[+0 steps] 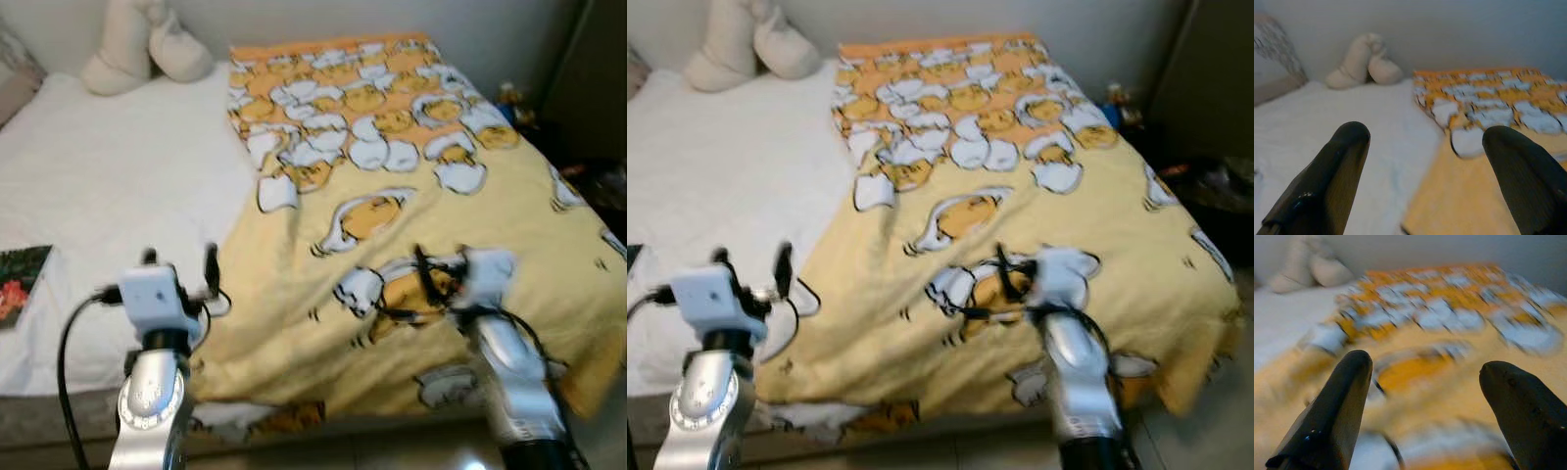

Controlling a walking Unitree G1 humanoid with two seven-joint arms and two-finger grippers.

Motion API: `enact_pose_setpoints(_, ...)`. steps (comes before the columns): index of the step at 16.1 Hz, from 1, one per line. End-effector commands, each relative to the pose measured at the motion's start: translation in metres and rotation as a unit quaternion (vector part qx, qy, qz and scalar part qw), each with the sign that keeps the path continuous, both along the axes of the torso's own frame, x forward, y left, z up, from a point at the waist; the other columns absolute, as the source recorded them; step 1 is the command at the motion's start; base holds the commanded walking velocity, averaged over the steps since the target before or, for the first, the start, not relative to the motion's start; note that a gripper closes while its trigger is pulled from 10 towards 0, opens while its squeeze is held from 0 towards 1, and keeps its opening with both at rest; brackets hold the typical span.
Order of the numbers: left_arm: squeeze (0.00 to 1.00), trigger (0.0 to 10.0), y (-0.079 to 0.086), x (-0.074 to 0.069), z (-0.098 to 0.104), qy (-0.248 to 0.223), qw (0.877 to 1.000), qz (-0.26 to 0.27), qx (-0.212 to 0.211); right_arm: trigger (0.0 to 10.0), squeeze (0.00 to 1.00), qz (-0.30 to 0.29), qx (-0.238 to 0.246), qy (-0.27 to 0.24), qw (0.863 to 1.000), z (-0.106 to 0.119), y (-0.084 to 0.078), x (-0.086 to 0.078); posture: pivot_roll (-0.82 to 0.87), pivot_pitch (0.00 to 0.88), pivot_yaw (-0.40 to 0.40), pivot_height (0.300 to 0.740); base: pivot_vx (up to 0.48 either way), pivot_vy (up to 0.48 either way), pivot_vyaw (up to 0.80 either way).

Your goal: Clean up the room

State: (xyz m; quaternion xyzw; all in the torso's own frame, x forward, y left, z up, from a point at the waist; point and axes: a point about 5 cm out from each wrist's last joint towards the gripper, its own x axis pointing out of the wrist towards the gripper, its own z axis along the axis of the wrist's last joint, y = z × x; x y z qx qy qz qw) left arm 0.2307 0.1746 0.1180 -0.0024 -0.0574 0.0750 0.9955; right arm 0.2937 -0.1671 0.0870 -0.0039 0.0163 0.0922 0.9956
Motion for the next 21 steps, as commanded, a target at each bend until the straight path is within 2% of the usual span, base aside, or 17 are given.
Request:
enact_pose_setpoints(1,0.00,10.0,0.006,-0.002,0.000,0.009,1.000,0.019,0.002,10.0,0.00,0.022,-0.001,-0.011,1.000,0.011,0.014,0.011,-0.07,0.000,0.081,0.740,0.398,0.266,0.00)
enact_pose_setpoints(2,0.00,10.0,0.007,-0.004,0.000,0.013,1.000,0.020,-0.003,10.0,0.00,0.027,-0.002,-0.018,0.999,0.018,0.016,0.016,-0.07,0.000,0.079,0.740,0.000,0.469,0.00)
enact_pose_setpoints(4,0.00,10.0,0.010,-0.006,-0.006,0.038,0.999,0.026,0.023,10.0,0.00,0.026,0.011,-0.023,0.999,0.025,0.014,0.022,-0.05,0.000,0.075,0.740,0.000,0.240,0.00)
enact_pose_setpoints(6,0.00,10.0,0.010,-0.002,-0.004,0.043,0.999,0.020,0.017,10.0,0.00,0.032,0.009,-0.011,0.999,0.018,0.016,0.023,-0.04,0.000,0.072,0.740,0.000,0.240,0.00)
enact_pose_setpoints(10,0.00,10.0,0.011,0.001,-0.004,0.058,0.998,0.018,0.020,10.0,0.00,0.055,0.019,0.012,0.998,0.010,0.035,0.029,-0.02,0.000,0.079,0.740,0.000,0.480,0.00)
enact_pose_setpoints(12,0.00,10.0,0.008,0.006,-0.001,0.064,0.997,0.001,0.036,10.0,0.00,0.054,0.026,0.024,0.998,0.007,0.038,0.036,0.01,0.006,0.095,0.740,0.000,0.480,0.00)
enact_pose_setpoints(14,0.00,10.0,0.005,0.003,-0.003,0.081,0.996,-0.015,0.041,10.0,0.00,0.030,0.010,0.050,0.998,0.002,0.041,0.050,0.02,0.026,0.121,0.740,0.000,0.000,0.00)
enact_pose_setpoints(17,0.00,10.0,0.011,-0.020,-0.002,0.105,0.993,-0.024,0.057,10.0,0.00,-0.012,0.012,0.081,0.997,0.009,0.047,0.073,0.09,0.080,0.149,0.740,0.000,0.000,0.00)
enact_pose_setpoints(20,0.00,10.0,0.022,-0.052,0.003,0.131,0.988,-0.014,0.077,10.0,0.00,-0.023,0.009,0.094,0.995,0.013,0.057,0.080,0.19,0.160,0.161,0.740,0.000,0.000,0.00)
enact_pose_setpoints(21,0.00,10.0,0.024,-0.058,0.004,0.138,0.987,-0.011,0.081,10.0,0.00,-0.027,0.003,0.098,0.995,0.013,0.058,0.080,0.21,0.177,0.165,0.740,0.000,0.000,0.00)
